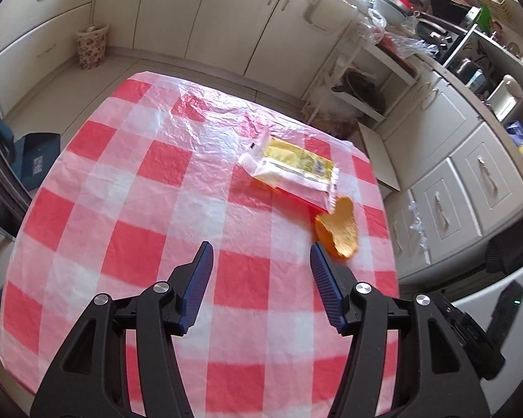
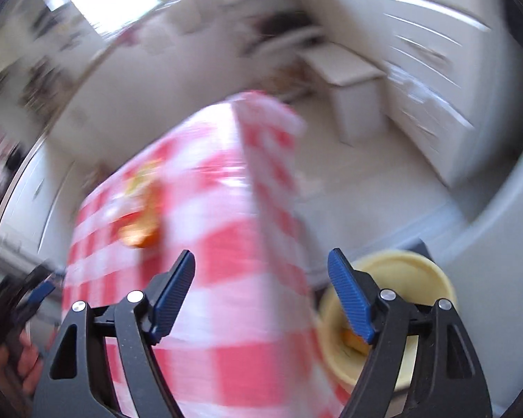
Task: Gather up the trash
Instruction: 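Grasp the yellow-labelled packet with the left gripper while the right gripper grasps the orange peel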
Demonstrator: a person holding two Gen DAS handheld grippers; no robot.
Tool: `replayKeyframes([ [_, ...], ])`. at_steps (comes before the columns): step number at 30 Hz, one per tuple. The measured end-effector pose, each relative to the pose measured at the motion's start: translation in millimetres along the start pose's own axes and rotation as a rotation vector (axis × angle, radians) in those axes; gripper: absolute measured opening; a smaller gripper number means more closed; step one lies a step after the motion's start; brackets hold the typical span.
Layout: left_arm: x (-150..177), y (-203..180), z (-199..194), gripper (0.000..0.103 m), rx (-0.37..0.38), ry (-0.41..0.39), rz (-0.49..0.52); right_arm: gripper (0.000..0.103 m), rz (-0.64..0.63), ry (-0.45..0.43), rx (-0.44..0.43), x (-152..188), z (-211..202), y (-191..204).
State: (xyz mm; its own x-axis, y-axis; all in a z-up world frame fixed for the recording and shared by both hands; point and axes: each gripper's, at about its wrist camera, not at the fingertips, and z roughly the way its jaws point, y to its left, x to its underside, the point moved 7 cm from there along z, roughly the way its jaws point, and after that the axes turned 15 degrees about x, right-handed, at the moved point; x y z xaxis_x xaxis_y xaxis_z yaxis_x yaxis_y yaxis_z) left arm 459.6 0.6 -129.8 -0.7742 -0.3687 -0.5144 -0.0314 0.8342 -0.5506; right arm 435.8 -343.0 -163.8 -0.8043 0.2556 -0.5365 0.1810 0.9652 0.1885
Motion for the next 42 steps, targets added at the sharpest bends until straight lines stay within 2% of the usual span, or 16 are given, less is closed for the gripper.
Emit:
replayKeyframes([
  [2,-10.9,13.4,19.2,0.055,-0.039,0.003,-0.018,0.075,-0.056,-0.007,-0.043,-1.6,12.0,34.7],
  [4,-22.6,24.3,34.4,0.055,-0.06,-0.008,-0.035,0.075,-0.087,0.025,-0.063,-2.5,35.4,62.9],
  [6,-34.2,31.4,48.1,0.055,-0.085,-0.015,-0.037,0.075,-0.086,0.035,-0.077,-7.4,55.0,79.1],
  [11,-56.2,37.9,81.0,0.056,-0.105,-0.018,-0.037,0.073,-0.011,0.055,-0.082,-27.6,79.9,84.3],
  [16,-74.5,41.4,112.4,0.058,-0.131,-0.013,-0.023,0.07,0.015,0.063,-0.106,-43.1,83.6,94.3],
  [21,-83.5,55.2,126.7,0.062,-0.166,-0.026,-0.055,0.07,-0.029,0.07,-0.104,-41.2,84.0,109.5],
  [25,-92.2,56.2,135.1,0.066,-0.196,-0.039,-0.012,0.07,-0.091,0.065,-0.098,-36.8,83.8,125.4],
  [27,-93.7,56.6,142.2,0.066,-0.181,-0.028,-0.009,0.07,-0.124,0.056,-0.086,-35.7,84.4,130.1],
  [28,-94.2,55.5,144.3,0.062,-0.178,-0.027,-0.003,0.068,-0.145,0.048,-0.074,-34.8,84.5,132.6],
  [29,-94.5,52.5,146.0,0.053,-0.172,-0.026,0.015,0.063,-0.168,0.038,-0.059,-33.6,84.6,134.9],
  [30,-94.0,49.0,149.2,0.038,-0.163,-0.012,0.033,0.059,-0.185,0.03,-0.048,-32.6,85.1,136.4],
  [31,-92.1,43.9,153.0,0.017,-0.137,0.013,0.048,0.05,-0.203,0.023,-0.035,-31.3,85.1,137.9],
  [33,-86.5,34.0,156.5,0.007,-0.102,0.049,0.074,0.029,-0.211,0.028,-0.034,-28.9,86.2,138.8],
  [34,-83.9,29.8,155.1,0.002,-0.101,0.053,0.094,0.013,-0.212,0.046,-0.046,-26.2,87.4,140.3],
  [38,-72.8,12.3,138.3,0.001,-0.081,0.065,0.152,0.008,-0.235,0.045,-0.042,-20.8,79.3,142.0],
  [42,-52.2,8.0,104.5,0.001,-0.071,0.073,0.179,0.006,-0.276,0.026,-0.034,-12.9,60.8,143.0],
])
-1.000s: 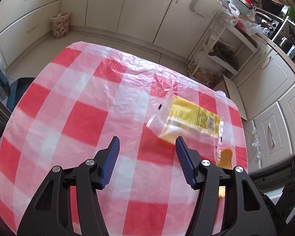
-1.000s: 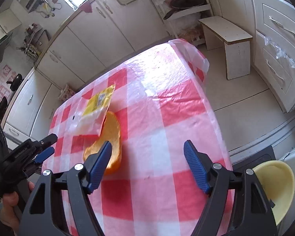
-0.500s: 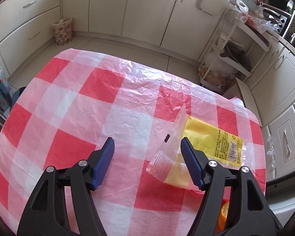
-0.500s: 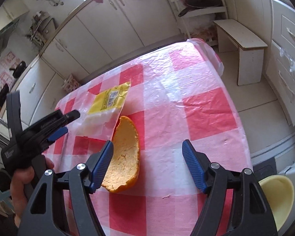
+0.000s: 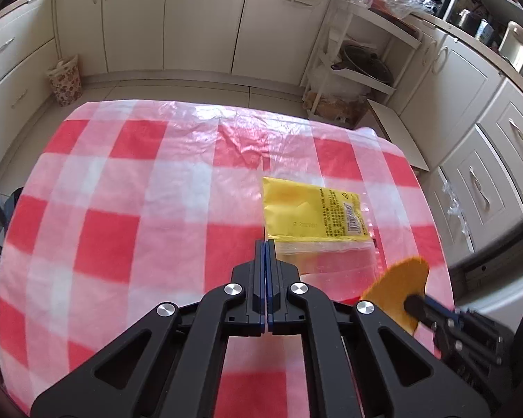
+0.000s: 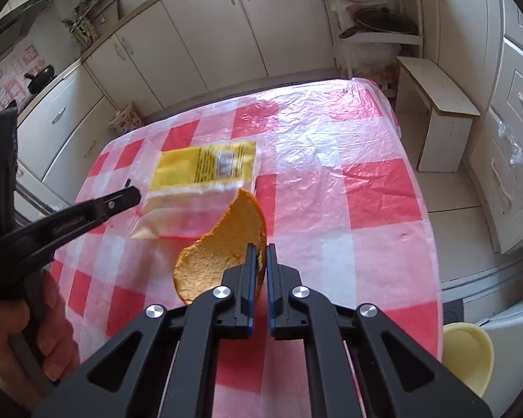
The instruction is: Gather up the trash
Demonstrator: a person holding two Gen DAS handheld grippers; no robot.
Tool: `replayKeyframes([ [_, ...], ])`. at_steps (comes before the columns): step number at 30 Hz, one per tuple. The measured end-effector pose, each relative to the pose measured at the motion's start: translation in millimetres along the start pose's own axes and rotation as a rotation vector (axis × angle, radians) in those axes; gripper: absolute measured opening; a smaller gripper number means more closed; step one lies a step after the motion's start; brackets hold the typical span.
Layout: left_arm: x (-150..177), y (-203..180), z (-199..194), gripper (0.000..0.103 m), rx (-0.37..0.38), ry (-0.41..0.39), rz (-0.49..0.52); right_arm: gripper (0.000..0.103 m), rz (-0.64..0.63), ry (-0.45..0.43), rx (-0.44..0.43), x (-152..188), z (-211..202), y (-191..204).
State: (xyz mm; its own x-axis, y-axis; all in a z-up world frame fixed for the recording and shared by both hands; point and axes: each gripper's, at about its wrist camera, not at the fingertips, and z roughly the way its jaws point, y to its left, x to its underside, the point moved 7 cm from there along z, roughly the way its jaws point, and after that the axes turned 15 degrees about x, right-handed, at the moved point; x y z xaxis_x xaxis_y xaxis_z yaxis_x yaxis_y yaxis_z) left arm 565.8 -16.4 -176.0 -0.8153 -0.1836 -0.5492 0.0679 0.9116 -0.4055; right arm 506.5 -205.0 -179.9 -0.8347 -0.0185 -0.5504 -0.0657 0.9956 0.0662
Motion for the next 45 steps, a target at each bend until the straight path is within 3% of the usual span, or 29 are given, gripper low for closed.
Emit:
replayKeyframes([
  [4,32.6,3.7,-44.7,0.001,-0.018,-0.002,0.018,0.005,-0.059,0.003,0.003,13.2,-13.8,5.0],
  [10,99.9,28.1,-101.7,0.001,-0.04,0.013,-0.032,0.005,-0.16,0.038,-0.002,53.4,-35.8,11.0],
  [20,164.5,29.9,-127.2,0.001,-0.038,0.042,-0.053,0.007,-0.187,0.055,-0.009,115.6,-77.8,6.3],
  [23,169.1,30.4,-124.4,0.006,-0.047,0.051,-0.053,0.009,-0.156,0.072,-0.009,122.9,-75.0,-1.1],
  [27,167.8,32.9,-123.6,0.026,-0.06,0.041,-0.059,0.014,-0.132,0.084,-0.012,125.8,-71.5,-3.8],
  [29,164.9,34.4,-123.4,0.034,-0.059,0.033,-0.067,0.029,-0.139,0.087,-0.012,125.8,-69.6,-1.8],
  [30,164.2,34.8,-123.0,0.036,-0.06,0.031,-0.071,0.029,-0.144,0.083,-0.01,125.9,-69.0,-0.6],
  [45,158.1,29.1,-108.4,0.049,-0.031,0.036,-0.093,0.03,-0.119,0.078,-0.036,122.0,-66.5,-3.7],
])
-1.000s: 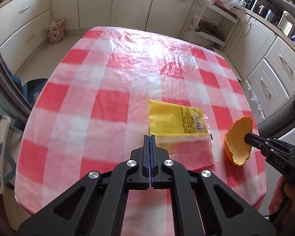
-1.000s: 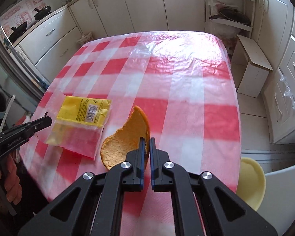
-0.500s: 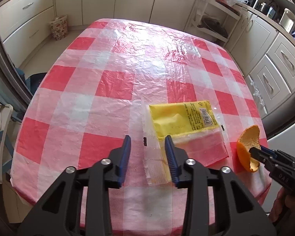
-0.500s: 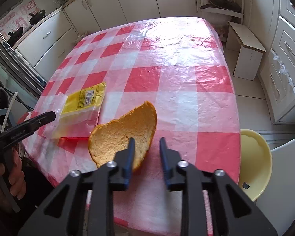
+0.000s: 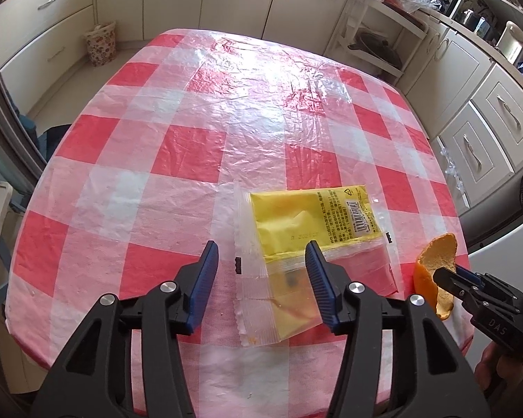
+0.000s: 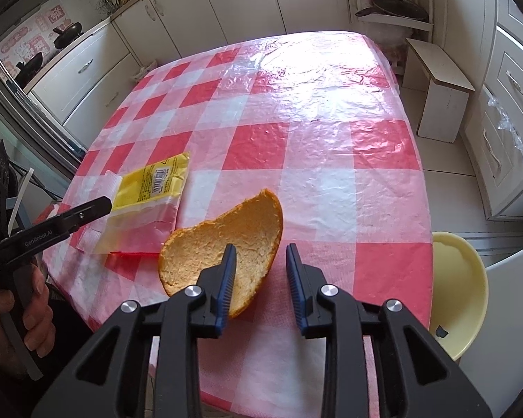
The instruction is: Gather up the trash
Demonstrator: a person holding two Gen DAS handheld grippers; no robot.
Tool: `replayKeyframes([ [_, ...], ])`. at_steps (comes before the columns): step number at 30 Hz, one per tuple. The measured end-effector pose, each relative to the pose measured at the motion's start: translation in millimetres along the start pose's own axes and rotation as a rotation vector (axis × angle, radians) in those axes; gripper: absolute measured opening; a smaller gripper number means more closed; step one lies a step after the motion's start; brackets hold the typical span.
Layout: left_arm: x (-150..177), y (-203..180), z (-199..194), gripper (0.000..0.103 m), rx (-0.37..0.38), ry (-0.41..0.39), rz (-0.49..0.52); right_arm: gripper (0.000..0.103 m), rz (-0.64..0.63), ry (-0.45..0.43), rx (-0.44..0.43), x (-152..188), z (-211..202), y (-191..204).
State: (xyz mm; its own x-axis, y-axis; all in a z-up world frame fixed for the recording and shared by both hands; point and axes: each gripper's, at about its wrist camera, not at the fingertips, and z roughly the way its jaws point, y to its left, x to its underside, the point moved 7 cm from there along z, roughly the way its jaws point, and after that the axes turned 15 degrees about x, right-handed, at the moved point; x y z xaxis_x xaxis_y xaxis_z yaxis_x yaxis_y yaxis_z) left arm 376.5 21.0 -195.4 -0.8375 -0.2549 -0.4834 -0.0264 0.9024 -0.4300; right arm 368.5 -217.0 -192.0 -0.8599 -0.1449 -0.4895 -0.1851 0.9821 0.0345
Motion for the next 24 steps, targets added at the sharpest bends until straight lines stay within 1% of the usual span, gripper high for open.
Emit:
replayKeyframes([
  [5,1.3,-2.5,7.2,0.049,0.004,0.01,0.002,0.03,0.02,-0.002,-0.001,-0.3,-0.6,-7.0],
  [9,0.7,-5.4,10.5,0.049,-0.007,0.003,0.013,0.03,0.018,-0.003,-0.003,0.6,-0.7,-8.2],
  [10,0.9,-5.6,10.5,0.049,-0.006,0.002,0.012,0.029,0.016,-0.004,-0.002,0.6,-0.6,-8.2],
  [11,0.9,-6.0,10.8,0.049,-0.006,-0.001,0.012,0.023,0.015,-0.007,-0.002,0.6,-0.8,-8.1],
  [12,1.0,-6.4,11.0,0.047,-0.007,-0.002,0.014,0.021,0.012,-0.009,-0.003,0.4,-0.7,-7.4],
  [13,1.4,-8.0,12.2,0.034,-0.001,0.0,0.019,0.014,0.005,-0.011,-0.001,0.2,-0.7,-6.4],
  [15,3.1,-11.9,15.1,0.011,0.016,0.013,0.031,0.012,-0.011,-0.022,0.004,-0.6,-1.7,-3.9],
  [16,3.4,-13.2,14.7,0.005,0.024,0.014,0.036,0.01,-0.016,-0.027,0.0,-0.9,-3.3,-2.8],
  [20,0.9,-24.4,6.9,0.001,0.064,-0.01,0.051,0.006,-0.022,-0.051,0.016,-2.5,-12.6,-6.9],
  [23,-1.4,-33.2,-1.6,0.001,0.108,-0.034,0.05,0.005,0.004,-0.078,0.044,-5.5,-22.3,-23.0],
  [24,-2.2,-38.1,-4.7,0.001,0.138,-0.043,0.045,0.005,0.023,-0.088,0.059,-6.7,-26.2,-33.1],
])
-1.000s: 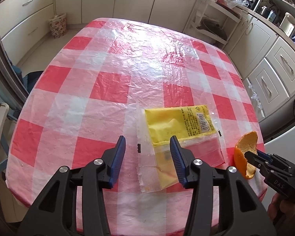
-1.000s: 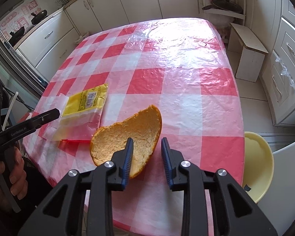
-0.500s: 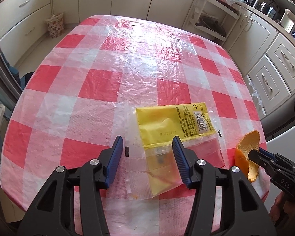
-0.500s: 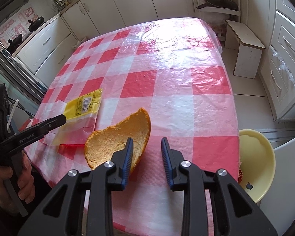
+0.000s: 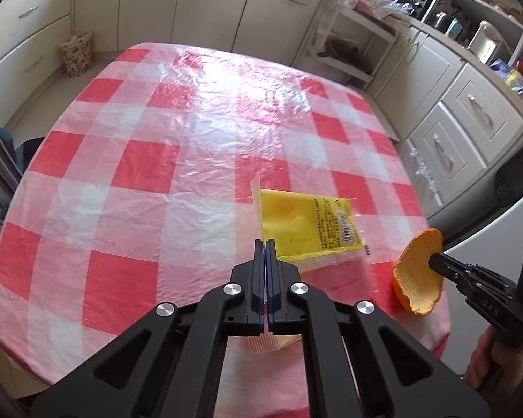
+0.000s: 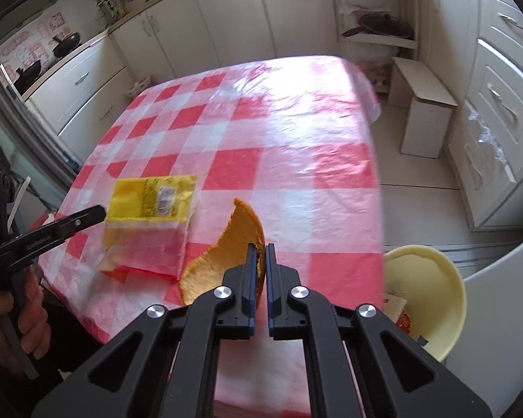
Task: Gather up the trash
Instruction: 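Carry the packet and peel to the yellow bucket and release both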
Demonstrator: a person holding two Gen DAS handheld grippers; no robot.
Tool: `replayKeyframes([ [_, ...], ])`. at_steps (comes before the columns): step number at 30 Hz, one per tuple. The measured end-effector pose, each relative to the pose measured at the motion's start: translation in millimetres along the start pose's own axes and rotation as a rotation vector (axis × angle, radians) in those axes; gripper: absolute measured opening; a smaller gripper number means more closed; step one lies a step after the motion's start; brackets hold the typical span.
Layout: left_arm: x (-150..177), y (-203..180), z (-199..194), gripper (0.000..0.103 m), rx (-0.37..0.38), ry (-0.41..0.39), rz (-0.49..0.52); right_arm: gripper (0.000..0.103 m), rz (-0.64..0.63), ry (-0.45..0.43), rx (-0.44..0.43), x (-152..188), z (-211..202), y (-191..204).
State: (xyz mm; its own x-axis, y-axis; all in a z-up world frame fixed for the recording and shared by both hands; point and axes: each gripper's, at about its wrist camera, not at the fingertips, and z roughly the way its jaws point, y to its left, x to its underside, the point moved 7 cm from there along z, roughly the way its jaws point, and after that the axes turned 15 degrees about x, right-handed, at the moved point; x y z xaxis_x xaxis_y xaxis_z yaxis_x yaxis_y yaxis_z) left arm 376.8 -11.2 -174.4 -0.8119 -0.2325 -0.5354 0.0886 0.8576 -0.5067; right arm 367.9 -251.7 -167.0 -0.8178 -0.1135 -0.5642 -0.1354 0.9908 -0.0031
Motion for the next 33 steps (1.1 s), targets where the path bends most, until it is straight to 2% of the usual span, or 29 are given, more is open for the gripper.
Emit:
replayKeyframes([
  [5,-7.1,-29.6,-12.4,0.001,0.107,-0.052,0.014,0.005,0.126,-0.034,0.074,-3.3,-14.3,-63.0],
  [12,-7.4,-100.9,-14.7,0.001,0.261,-0.09,0.084,0.005,0.253,-0.03,0.206,14.8,-16.9,-138.1],
  [15,-6.3,-123.6,-13.9,0.001,0.266,-0.102,0.127,0.005,0.274,0.005,0.215,25.5,-7.5,-150.3],
  [16,-6.3,-127.5,-14.9,0.001,0.274,-0.104,0.129,0.005,0.285,0.008,0.195,27.0,-7.0,-151.6],
  [18,-7.3,-131.2,-13.5,0.001,0.278,-0.108,0.127,0.005,0.3,-0.016,0.144,27.4,-13.9,-149.9],
  [19,-7.9,-130.9,-12.8,0.001,0.278,-0.107,0.126,0.009,0.303,-0.044,0.1,24.4,-19.3,-144.5],
  [20,-8.2,-129.8,-12.4,0.001,0.279,-0.108,0.124,0.03,0.304,-0.06,0.052,21.6,-21.6,-136.2],
  [22,-9.3,-124.1,-14.4,0.001,0.271,-0.115,0.114,0.059,0.288,-0.078,-0.009,15.7,-22.5,-119.1],
  [24,-12.0,-117.1,-18.5,0.001,0.261,-0.128,0.099,0.059,0.225,-0.103,-0.033,7.7,-19.8,-94.9],
  [28,-17.1,-105.0,-23.7,0.001,0.235,-0.143,0.093,0.059,0.127,-0.083,-0.032,-3.9,0.3,-51.1],
  [33,-19.5,-92.5,-23.4,0.001,0.217,-0.141,0.077,0.055,0.069,-0.059,-0.042,-13.2,14.3,-18.0],
])
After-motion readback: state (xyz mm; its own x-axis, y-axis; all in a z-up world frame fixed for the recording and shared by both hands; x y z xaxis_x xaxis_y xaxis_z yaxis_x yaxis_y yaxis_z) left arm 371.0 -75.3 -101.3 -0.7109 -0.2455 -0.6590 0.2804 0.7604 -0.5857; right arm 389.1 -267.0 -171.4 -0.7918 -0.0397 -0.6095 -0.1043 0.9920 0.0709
